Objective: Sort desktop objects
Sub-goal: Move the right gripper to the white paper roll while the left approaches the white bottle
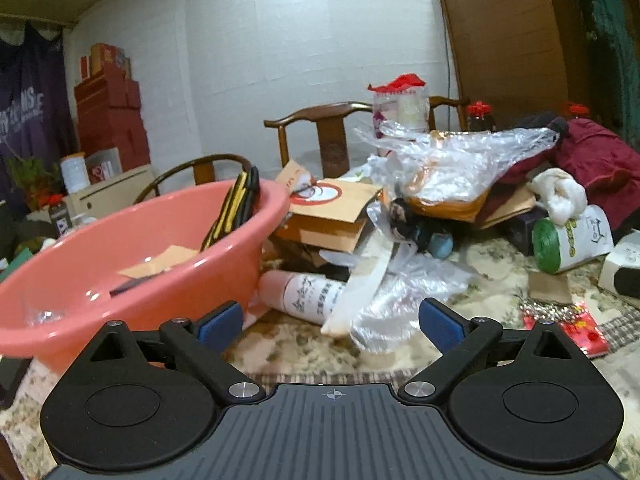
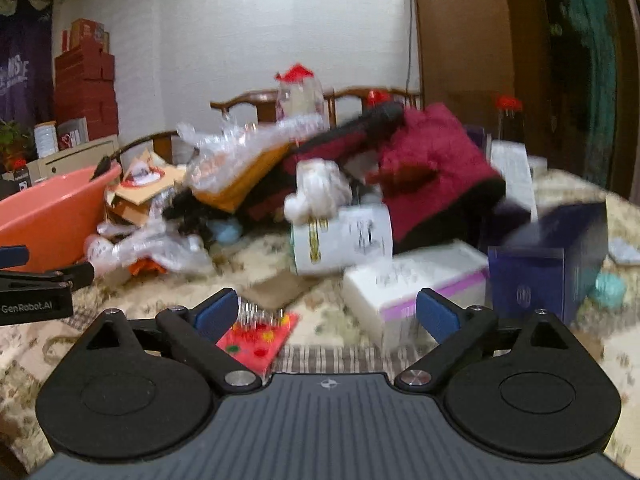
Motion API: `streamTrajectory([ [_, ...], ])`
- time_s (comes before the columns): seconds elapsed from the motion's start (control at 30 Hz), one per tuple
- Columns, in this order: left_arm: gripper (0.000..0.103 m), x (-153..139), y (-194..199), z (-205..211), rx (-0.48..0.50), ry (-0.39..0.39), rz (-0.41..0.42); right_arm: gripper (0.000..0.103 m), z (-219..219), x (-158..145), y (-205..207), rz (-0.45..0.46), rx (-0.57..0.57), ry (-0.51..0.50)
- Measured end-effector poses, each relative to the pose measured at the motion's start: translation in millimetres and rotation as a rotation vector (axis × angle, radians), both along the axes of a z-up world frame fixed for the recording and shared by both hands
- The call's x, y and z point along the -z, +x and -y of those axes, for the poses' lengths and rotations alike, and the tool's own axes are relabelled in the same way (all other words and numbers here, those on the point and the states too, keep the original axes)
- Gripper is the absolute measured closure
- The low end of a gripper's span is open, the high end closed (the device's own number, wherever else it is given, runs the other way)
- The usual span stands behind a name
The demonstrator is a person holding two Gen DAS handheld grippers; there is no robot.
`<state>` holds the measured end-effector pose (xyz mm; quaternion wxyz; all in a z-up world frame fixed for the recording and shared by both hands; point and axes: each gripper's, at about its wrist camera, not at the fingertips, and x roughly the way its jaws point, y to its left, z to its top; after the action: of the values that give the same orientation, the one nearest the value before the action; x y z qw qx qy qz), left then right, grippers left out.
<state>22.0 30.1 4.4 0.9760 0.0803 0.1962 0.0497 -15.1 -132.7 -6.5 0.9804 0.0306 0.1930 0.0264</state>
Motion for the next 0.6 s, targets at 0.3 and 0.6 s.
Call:
streamTrajectory([
  [0.3, 0.002, 9, 27, -5, -0.072, 0.003, -0.031, 0.004, 1, -13, 40, 0.036, -0.028, -0.054],
  [0.6, 0.0, 10, 49, 11, -0.038, -0.018, -0.088, 0.003, 11, -6, 89, -0.052, -0.061, -0.013],
])
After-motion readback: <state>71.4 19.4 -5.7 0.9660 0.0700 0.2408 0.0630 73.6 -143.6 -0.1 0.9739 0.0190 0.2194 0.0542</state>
